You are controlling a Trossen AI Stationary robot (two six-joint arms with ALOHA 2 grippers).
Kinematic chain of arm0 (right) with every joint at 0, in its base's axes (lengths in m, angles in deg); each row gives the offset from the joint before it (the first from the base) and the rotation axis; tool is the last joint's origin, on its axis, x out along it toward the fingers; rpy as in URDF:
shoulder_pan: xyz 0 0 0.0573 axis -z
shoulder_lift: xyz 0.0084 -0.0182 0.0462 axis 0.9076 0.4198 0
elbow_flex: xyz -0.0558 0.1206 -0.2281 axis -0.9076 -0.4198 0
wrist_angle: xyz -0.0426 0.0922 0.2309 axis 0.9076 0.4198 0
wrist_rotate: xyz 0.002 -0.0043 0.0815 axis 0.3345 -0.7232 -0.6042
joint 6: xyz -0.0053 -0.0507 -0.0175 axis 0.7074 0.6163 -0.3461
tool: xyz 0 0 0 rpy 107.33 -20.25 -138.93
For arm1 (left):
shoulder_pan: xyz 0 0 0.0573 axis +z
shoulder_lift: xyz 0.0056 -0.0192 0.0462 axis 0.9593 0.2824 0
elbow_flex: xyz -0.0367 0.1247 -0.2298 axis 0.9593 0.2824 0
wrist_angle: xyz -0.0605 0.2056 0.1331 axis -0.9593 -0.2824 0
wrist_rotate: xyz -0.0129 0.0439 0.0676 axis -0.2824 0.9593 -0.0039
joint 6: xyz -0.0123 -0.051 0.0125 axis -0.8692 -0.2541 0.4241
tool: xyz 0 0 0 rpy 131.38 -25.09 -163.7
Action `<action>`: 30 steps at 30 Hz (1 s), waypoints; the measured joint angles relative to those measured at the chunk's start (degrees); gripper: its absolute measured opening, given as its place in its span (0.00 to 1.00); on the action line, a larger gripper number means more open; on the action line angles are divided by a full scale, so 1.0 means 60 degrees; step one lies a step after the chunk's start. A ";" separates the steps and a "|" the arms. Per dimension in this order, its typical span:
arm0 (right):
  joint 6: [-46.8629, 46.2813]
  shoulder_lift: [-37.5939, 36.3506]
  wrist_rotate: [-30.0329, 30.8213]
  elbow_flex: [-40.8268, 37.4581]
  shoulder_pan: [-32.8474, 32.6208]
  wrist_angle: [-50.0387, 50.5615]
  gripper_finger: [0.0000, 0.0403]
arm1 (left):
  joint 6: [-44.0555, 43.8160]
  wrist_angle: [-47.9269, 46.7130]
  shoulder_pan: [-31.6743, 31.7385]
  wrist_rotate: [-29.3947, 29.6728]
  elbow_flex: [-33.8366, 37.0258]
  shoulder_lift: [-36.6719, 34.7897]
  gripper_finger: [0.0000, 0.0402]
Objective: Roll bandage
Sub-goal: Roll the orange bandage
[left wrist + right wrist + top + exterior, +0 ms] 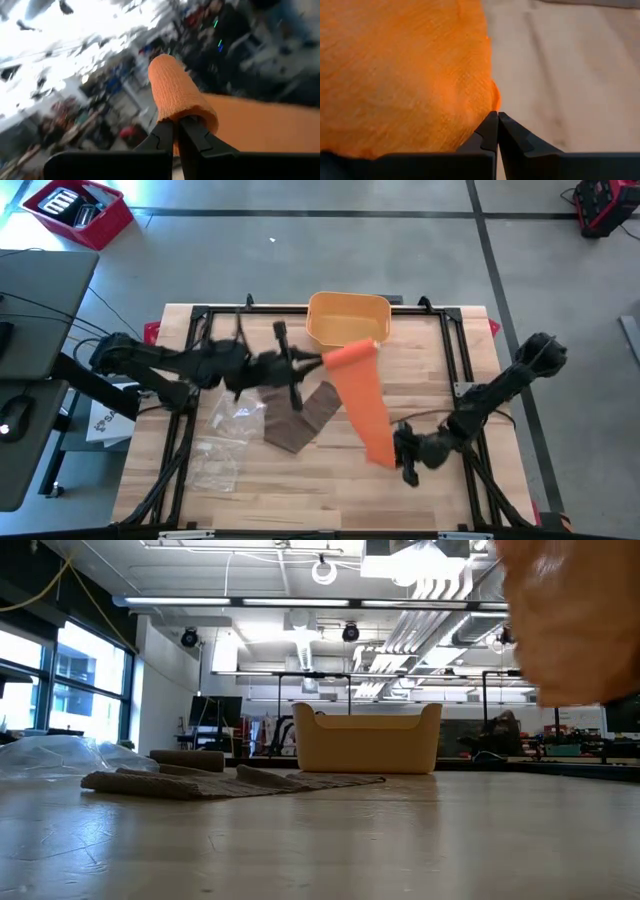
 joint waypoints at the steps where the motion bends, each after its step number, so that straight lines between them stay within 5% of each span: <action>1: -0.0040 0.0219 0.0113 0.0293 -0.0230 0.0028 0.00 | -0.0112 -0.0184 0.0282 -0.0076 0.0000 0.0000 0.00; 7: 0.0083 0.1399 0.0243 0.2347 -0.1331 0.0538 0.00 | -0.0661 -0.1434 0.1633 -0.0421 0.0000 0.0000 0.00; 13: -0.0150 0.2147 0.1132 0.3844 -0.1872 0.3133 0.00 | -0.1198 -0.1708 0.2164 -0.1148 0.0000 0.0000 0.00; 23: -0.1715 0.2319 0.2315 0.4034 -0.1100 0.6923 0.03 | -0.1868 -0.1724 0.0770 -0.1813 0.0490 0.0004 0.00; 30: -0.0343 0.2319 0.1719 0.4034 -0.0073 0.7082 0.26 | -0.2148 -0.0393 -0.0647 -0.1525 0.1031 0.0247 0.00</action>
